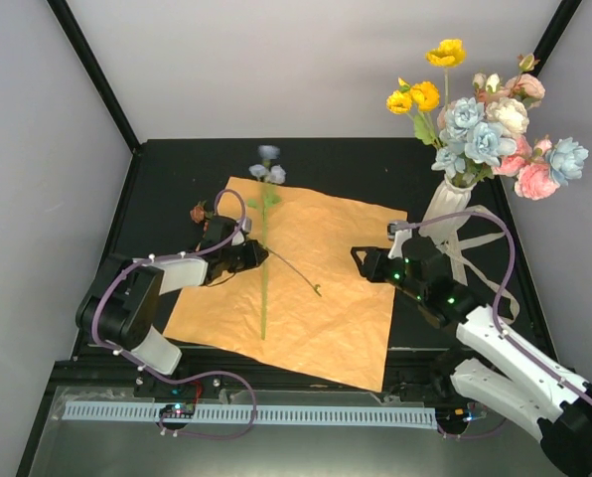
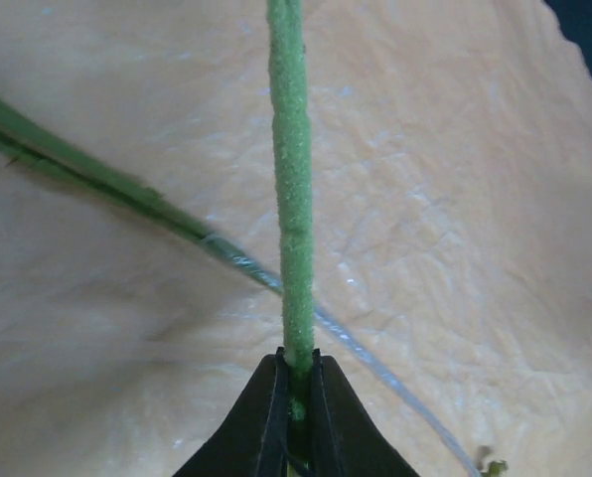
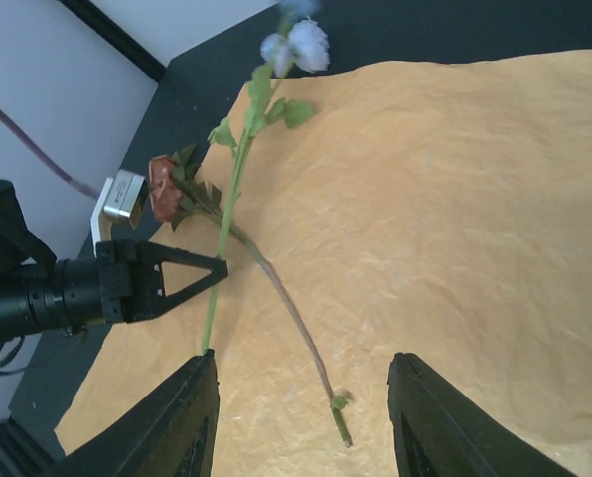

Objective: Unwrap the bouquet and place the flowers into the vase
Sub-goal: Pick up the fake flower from the wrapping paper.

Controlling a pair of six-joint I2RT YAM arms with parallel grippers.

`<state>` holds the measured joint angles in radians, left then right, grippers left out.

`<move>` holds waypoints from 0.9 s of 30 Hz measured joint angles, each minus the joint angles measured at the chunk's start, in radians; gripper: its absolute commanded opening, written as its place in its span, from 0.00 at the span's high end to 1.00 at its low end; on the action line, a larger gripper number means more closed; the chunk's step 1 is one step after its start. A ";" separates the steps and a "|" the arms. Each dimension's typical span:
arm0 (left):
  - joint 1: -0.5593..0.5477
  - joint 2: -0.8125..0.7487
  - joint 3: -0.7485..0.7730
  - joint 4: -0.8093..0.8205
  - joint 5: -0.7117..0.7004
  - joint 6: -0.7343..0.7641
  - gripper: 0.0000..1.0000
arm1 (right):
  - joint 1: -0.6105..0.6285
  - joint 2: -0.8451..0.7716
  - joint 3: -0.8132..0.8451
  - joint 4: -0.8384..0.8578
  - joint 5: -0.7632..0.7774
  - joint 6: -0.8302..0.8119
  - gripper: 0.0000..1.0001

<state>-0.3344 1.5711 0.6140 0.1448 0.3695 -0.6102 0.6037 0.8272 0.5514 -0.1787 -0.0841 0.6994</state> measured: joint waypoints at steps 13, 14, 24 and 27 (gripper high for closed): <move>0.002 -0.286 0.008 -0.033 0.091 0.035 0.98 | 0.024 0.080 0.154 -0.007 -0.027 -0.128 0.47; 0.002 -0.315 0.008 -0.040 0.103 0.038 0.98 | 0.024 0.084 0.158 0.000 -0.035 -0.130 0.46; -0.001 -0.623 -0.028 -0.071 0.238 0.091 0.98 | 0.026 0.176 0.233 0.098 -0.199 -0.051 0.41; -0.003 -0.671 -0.053 -0.070 0.307 0.097 0.98 | 0.031 0.202 0.258 0.140 -0.251 -0.019 0.39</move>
<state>-0.3370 0.9005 0.5610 0.0746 0.6762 -0.5133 0.6350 1.0294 0.8093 -0.0391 -0.3347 0.6807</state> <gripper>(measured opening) 0.041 0.597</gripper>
